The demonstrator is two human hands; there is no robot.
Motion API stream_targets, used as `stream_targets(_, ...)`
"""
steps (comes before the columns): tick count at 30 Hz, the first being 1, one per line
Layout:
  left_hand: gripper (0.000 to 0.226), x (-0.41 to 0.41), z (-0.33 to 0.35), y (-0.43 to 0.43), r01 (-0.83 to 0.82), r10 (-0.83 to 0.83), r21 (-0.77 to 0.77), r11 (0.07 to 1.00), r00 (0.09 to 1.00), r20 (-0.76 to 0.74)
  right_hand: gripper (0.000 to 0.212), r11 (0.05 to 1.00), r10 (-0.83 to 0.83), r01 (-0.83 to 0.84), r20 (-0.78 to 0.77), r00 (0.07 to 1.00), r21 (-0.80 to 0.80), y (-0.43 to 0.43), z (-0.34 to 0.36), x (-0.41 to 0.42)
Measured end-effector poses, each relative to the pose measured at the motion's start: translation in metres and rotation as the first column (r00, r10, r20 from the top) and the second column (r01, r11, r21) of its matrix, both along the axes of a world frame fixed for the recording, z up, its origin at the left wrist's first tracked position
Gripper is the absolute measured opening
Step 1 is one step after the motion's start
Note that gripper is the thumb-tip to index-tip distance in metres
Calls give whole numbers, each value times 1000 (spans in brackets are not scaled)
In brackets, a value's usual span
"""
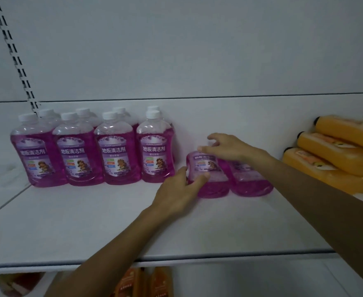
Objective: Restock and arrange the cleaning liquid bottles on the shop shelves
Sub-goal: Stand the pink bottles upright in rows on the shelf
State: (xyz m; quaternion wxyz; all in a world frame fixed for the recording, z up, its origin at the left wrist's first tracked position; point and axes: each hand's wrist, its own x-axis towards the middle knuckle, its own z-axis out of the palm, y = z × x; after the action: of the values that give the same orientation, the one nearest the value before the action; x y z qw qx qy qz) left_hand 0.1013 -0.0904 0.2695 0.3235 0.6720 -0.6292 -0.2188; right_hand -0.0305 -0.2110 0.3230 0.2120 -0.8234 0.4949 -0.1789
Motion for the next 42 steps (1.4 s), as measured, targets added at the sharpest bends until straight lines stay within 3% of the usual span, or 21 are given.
stream_targets(4,74,-9,-1,-13,-96,95,3,995,983,-160,71,998,61,-64,-255,965,-1,-14,-4,5)
stream_targets(8,38,-10,-8,-18,-114,98,-32,993,946,-309,73,994,84,-105,-349,933,-40,-17,-8,8)
stream_targets(11,30,-9,-12,-19,-103,73,-56,993,917,-391,75,992,60,-86,-263,963,-89,-17,-11,7)
stream_targets(13,29,-9,-13,-16,-102,51,-105,989,913,-405,74,988,58,-71,-94,994,-135,-15,-13,4)
stream_targets(16,59,-14,-12,-8,-102,1,-229,968,916,-402,74,971,114,-72,177,977,-230,-6,-8,-3)
stream_targets(18,86,-16,-13,-6,-105,-8,-293,950,934,-358,83,952,176,-77,324,930,-296,1,-3,-6)
stream_targets(21,99,-17,-15,-5,-112,14,-307,945,953,-304,95,925,249,-111,358,900,-363,9,2,-10)
stream_targets(28,99,-18,-17,-7,-75,11,-308,948,979,-204,95,898,409,-292,377,831,-330,21,3,-20)
stream_targets(31,96,-21,-19,-6,-98,99,-367,925,995,-18,101,870,463,-345,345,816,-351,22,1,-23)
stream_targets(35,86,-25,-21,-4,-228,335,-367,902,905,262,104,870,449,-317,342,826,-376,19,-3,-21)
stream_targets(39,75,-25,-24,-8,-261,339,-251,932,872,353,103,875,362,-233,254,897,-425,2,-3,-9)
stream_targets(42,66,-26,-23,-10,-285,350,-211,935,840,416,100,875,347,-208,266,899,-437,-10,-6,-1)
